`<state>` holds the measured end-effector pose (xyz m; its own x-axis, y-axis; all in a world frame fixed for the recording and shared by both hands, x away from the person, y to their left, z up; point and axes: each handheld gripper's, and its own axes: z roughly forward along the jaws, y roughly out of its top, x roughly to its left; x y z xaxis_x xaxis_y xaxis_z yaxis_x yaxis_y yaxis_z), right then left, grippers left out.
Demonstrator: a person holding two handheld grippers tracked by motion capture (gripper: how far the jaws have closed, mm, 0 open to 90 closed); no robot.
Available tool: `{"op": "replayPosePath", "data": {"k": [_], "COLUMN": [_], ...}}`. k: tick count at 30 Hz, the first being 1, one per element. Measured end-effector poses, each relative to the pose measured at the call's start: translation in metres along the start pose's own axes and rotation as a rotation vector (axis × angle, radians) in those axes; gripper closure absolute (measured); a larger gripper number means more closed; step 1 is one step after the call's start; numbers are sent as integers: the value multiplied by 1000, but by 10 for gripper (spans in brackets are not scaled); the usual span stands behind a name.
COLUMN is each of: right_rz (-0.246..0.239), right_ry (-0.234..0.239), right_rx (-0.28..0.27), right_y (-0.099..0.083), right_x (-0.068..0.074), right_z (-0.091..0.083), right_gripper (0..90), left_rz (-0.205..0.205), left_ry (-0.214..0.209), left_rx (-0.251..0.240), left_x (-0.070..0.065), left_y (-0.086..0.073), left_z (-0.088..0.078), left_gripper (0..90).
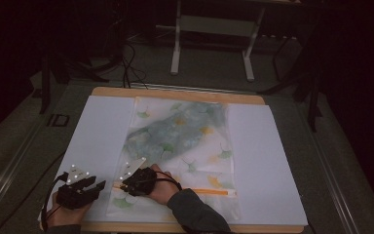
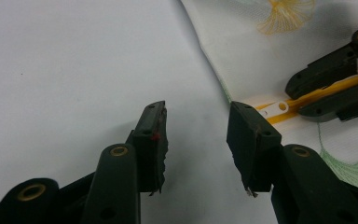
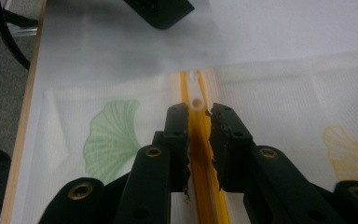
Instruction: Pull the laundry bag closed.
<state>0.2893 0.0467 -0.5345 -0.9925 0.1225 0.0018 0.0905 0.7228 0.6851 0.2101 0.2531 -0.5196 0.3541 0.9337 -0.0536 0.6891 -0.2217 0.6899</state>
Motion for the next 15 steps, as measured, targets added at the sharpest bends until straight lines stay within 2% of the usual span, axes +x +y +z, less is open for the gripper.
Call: {"op": "replayPosePath", "data": {"k": [3,11,15], "right_rz": [-8,6,10], "right_ry": [6,11,10], "right_rx": [3,-4,9], "right_y": [3,10,13], "right_x": [0,-1,0], "right_z": [4,13,16], "right_gripper": [762,769,813], "left_rz": [0,-3,-4], "left_ry": [-1,-4,-7], "left_rx": [1,2,1], "left_x": [0,0,1], "left_y": [0,0,0], "left_z": [1,0,-1], "left_gripper": [575,575,575]}}
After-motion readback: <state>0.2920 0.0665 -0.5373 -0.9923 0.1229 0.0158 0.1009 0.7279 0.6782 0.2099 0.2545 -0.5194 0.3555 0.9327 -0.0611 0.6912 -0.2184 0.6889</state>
